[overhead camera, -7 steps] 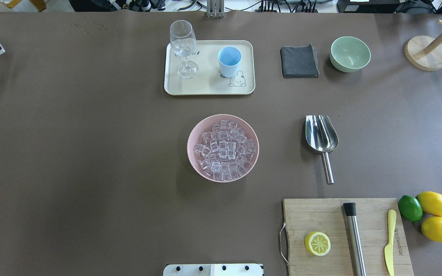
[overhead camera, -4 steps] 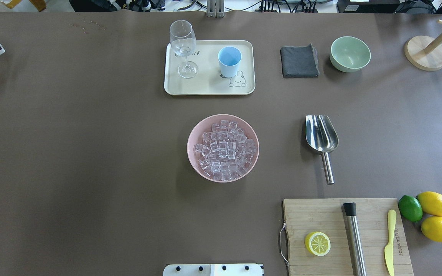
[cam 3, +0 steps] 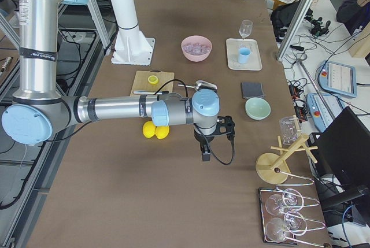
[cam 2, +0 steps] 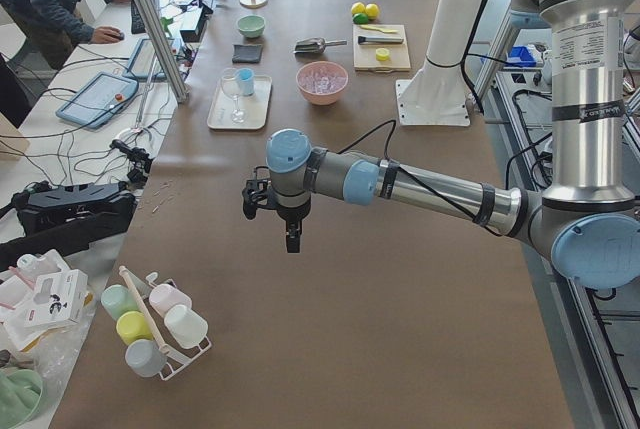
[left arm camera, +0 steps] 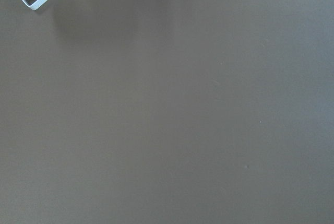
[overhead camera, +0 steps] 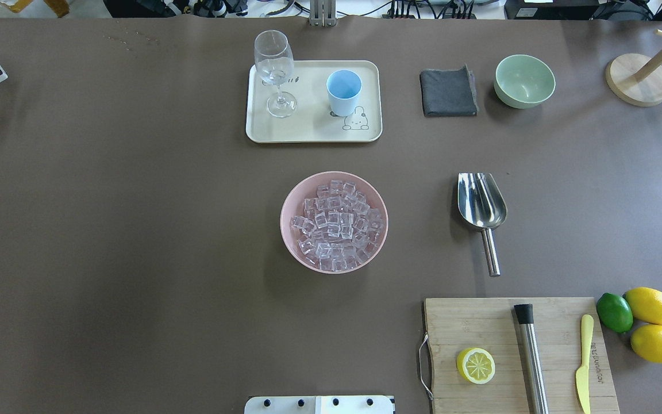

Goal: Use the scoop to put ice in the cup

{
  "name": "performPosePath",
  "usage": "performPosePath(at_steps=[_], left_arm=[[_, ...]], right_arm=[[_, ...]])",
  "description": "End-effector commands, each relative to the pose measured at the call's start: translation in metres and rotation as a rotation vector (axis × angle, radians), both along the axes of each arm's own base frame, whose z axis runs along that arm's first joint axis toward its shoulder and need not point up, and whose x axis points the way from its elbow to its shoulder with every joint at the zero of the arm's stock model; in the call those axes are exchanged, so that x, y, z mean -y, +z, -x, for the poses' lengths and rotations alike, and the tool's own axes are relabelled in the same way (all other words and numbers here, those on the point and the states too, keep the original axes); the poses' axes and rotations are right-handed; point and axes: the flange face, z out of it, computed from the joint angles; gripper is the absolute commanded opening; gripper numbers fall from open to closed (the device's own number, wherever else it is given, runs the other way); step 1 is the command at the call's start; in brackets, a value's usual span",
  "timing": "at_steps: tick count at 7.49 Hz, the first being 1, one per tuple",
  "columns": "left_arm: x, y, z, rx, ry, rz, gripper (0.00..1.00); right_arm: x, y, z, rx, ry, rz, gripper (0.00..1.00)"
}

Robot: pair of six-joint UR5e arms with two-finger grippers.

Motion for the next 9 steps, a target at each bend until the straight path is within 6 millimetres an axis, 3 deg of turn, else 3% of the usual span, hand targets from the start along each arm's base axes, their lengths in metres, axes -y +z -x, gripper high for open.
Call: performPosePath(at_steps=[1,2,3,5,6,7,8,9], left_arm=[[0.006,-0.009,-0.007,-0.026,0.014,-0.013,0.98],[0.008,-0.013,-0.013,-0.031,0.029,-0.032,0.98],[0.013,-0.023,-0.043,-0.037,0.094,-0.107,0.98],[0.012,-0.046,-0.074,-0.084,0.159,-0.318,0.98],[0.006,-0.057,-0.104,-0.123,0.221,-0.428,0.98],[0.0,-0.067,-0.141,-0.174,0.295,-0.543,0.98],[-0.008,-0.082,-0.175,-0.223,0.36,-0.63,0.98],[-0.022,-0.094,-0.201,-0.27,0.416,-0.695,0.98]], right_arm=[[0.004,-0.043,0.05,0.006,0.0,0.012,1.0],[0.002,-0.07,0.075,0.016,0.01,0.016,1.0],[-0.003,-0.103,0.106,0.022,0.011,0.012,1.0],[-0.005,-0.171,0.198,0.029,0.006,0.008,1.0],[-0.016,-0.203,0.245,0.02,0.0,-0.024,1.0],[-0.026,-0.223,0.286,0.013,0.022,-0.024,1.0],[-0.034,-0.233,0.31,0.029,0.064,0.0,1.0],[-0.043,-0.239,0.32,0.068,0.1,0.022,1.0]])
